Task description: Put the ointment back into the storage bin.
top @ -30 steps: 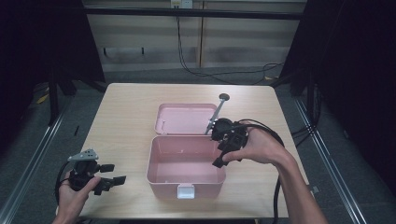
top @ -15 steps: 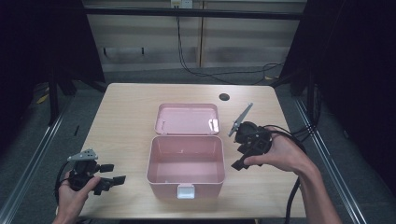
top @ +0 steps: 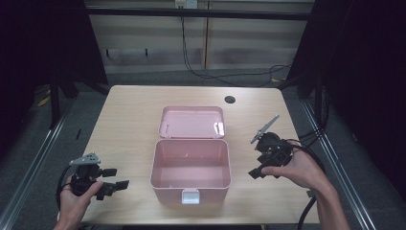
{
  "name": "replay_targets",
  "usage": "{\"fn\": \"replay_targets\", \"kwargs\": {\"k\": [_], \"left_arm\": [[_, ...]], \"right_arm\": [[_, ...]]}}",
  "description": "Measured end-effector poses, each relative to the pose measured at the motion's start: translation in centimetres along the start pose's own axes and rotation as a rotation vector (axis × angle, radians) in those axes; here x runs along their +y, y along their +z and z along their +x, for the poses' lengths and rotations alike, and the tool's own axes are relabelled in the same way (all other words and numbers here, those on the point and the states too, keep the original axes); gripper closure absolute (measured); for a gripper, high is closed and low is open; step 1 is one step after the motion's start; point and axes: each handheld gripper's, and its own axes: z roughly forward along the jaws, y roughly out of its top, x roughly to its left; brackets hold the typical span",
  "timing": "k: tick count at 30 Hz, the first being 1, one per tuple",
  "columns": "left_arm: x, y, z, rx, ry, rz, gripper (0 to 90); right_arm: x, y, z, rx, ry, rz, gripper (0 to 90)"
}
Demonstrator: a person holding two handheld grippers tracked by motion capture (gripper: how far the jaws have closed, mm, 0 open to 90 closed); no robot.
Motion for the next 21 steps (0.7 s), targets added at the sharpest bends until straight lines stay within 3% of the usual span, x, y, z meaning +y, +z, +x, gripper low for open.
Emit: {"fn": "replay_targets", "kwargs": {"k": [1,3,6,21], "left_arm": [[0.0,0.0,0.0,-0.002,-0.002,0.001,20.0],[0.0,0.0,-0.1,0.001,-0.002,-0.003,20.0],[0.0,0.0,0.0,0.002,-0.002,0.000,20.0],[0.0,0.0,0.0,0.001,-0.002,0.001,20.0]], "right_arm": [[-0.3,0.3,-0.4,-0.020,0.029,-0.008,38.7],[-1.0,0.8,-0.9,-0.015,0.074,-0.025,38.5],[-1.9,1.8,-1.4,-0.016,0.113,-0.035,38.5],[-5.4,4.2,-2.5,-0.035,0.217,-0.115,36.3]]}}
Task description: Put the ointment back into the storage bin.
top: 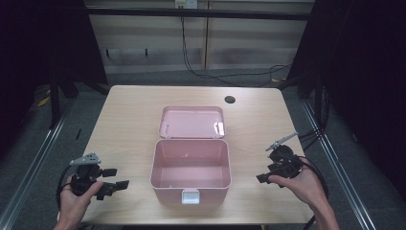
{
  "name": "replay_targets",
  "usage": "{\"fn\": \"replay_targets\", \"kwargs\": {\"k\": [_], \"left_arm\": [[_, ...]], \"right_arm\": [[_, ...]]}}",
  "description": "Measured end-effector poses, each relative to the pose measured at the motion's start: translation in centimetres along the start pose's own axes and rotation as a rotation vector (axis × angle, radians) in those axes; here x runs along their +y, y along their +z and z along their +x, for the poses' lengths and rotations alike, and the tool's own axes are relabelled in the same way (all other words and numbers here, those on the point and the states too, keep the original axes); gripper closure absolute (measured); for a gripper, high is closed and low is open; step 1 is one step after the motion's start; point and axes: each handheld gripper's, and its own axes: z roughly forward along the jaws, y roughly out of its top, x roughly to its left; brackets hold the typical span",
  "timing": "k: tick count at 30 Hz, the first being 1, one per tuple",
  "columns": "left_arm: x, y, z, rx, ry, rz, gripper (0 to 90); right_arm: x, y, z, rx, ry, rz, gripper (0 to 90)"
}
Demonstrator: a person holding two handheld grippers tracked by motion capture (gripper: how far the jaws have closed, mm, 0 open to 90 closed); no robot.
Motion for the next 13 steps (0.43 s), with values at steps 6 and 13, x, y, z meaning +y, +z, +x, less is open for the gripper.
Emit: {"fn": "replay_targets", "kwargs": {"k": [6,13], "left_arm": [[0.0,0.0,0.0,0.003,0.001,-0.001,20.0],[0.0,-0.1,-0.1,0.001,-0.002,-0.008,20.0]], "right_arm": [[-0.8,0.7,-1.0,-0.036,0.044,-0.036,35.9],[-1.7,2.4,-2.5,-0.088,0.117,-0.120,35.3]]}}
